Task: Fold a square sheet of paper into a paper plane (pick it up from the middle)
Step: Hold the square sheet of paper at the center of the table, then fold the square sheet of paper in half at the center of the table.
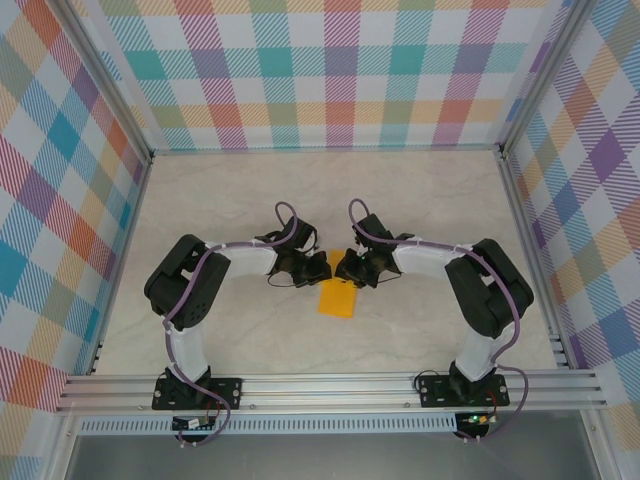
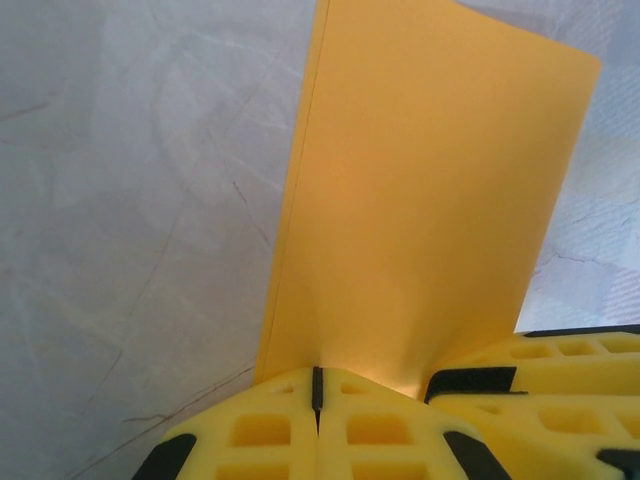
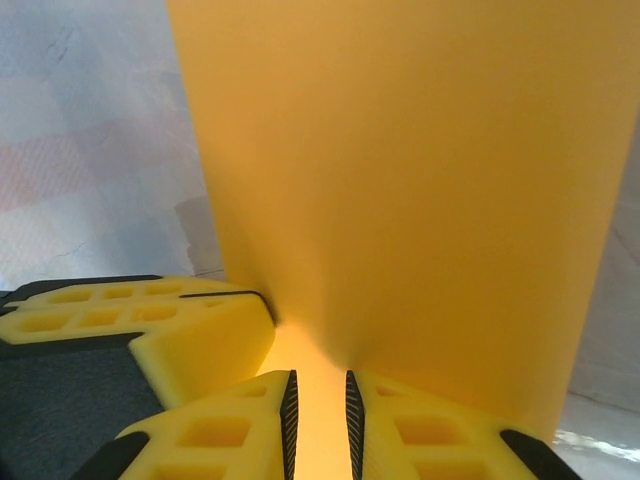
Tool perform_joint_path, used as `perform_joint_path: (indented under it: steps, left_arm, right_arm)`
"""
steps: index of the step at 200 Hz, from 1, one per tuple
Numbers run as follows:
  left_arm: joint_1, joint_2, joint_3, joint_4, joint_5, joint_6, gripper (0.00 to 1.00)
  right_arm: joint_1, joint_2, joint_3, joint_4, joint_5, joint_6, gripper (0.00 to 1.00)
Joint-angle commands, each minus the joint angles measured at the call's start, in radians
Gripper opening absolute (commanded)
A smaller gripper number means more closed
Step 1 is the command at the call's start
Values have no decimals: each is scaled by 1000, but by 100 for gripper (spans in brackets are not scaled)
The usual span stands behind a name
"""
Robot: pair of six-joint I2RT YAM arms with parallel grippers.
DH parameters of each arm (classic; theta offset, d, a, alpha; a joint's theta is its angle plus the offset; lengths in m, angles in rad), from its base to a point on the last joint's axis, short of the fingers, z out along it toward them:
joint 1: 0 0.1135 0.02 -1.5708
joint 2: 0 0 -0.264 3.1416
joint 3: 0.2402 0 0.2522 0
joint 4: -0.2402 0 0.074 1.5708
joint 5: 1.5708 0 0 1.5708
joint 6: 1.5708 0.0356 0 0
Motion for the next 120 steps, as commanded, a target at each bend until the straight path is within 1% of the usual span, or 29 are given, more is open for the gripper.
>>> perform_joint_path:
  steps: [1, 32, 90, 120]
  left_arm:
    - [1, 56, -21, -157, -117, 28, 2]
    - [0, 61, -25, -163, -128, 35, 2]
    - [1, 53, -47, -164, -144, 44, 1]
    - [1, 51, -48, -157, -142, 48, 1]
  right_arm:
    - [-15, 4, -51, 18, 2, 16, 23]
    - [-37, -31, -130, 80, -6, 5, 23]
    - [-88, -125, -320, 255, -30, -82, 22]
    - [-96, -209, -303, 252, -63, -100, 22]
